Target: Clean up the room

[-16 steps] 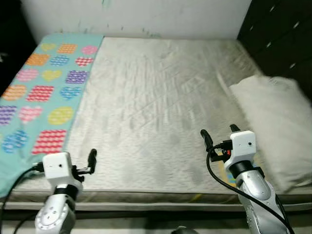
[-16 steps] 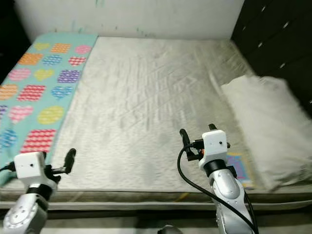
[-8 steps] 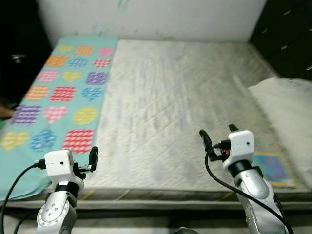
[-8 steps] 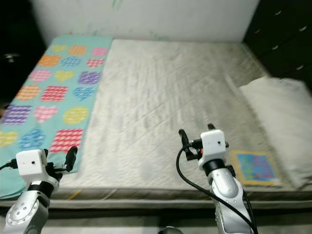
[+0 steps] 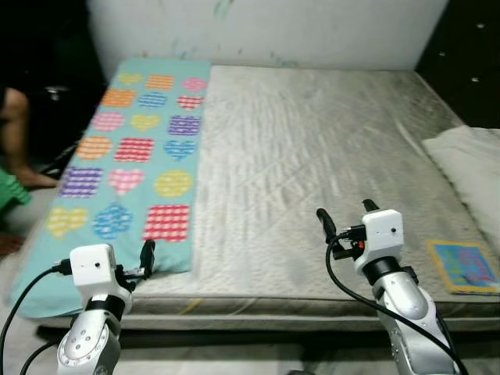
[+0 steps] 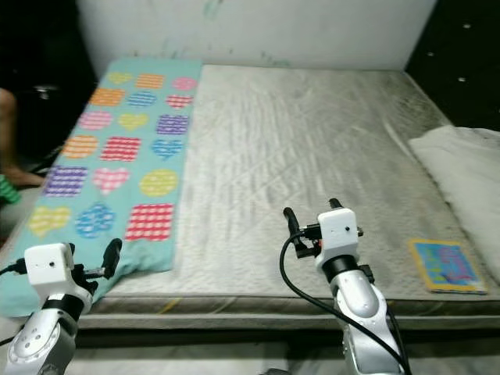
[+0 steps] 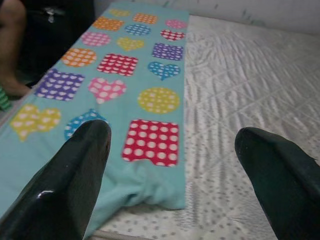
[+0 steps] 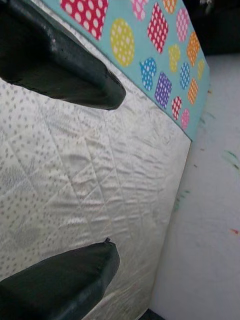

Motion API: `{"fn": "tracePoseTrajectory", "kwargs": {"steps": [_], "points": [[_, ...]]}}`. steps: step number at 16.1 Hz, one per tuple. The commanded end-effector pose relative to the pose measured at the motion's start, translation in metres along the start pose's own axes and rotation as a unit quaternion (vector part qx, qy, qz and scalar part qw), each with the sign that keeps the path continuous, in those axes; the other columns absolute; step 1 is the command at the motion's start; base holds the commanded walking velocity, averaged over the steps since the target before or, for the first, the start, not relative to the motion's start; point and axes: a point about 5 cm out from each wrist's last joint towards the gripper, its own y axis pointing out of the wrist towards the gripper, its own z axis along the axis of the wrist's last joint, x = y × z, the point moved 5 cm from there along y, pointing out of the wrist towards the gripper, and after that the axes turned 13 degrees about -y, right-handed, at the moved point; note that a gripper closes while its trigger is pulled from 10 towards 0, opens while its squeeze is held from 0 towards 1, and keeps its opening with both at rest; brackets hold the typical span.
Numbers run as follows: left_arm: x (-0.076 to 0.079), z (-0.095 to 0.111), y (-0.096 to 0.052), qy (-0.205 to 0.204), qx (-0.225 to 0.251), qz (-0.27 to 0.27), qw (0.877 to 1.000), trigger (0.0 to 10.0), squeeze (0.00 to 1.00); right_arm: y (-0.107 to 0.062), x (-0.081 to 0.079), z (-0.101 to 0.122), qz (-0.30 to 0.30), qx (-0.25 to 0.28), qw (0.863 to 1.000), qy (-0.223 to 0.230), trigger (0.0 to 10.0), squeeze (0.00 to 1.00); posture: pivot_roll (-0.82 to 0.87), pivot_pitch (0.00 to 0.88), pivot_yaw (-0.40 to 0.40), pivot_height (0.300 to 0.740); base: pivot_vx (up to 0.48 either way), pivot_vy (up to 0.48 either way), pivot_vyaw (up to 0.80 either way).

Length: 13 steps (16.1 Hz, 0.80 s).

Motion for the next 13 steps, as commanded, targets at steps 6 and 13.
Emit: {"fn": "tracePoseTrajectory", "kwargs": {"steps": [6, 13], "points": [[0.0048, -0.0021, 0.0005, -0.001, -0.005, -0.003, 1.0, 10.0, 0.0, -0.0039, 0.0055, -0.0053, -0.005, -0.009, 1.0, -0.007, 10.0, 0.0, -0.16, 0.103, -0.002, 0.74, 0.0, 0.48, 0.0], [0.0039, -0.003, 0.0009, 0.0, -0.008, 0.001, 1.0, 10.0, 0.0, -0.003, 0.0034, -0.0058, 0.002, -0.01, 1.0, -0.011, 10.0, 0.0, -0.17, 0.104, -0.002, 0.74, 0.0, 0.48, 0.0]]}}
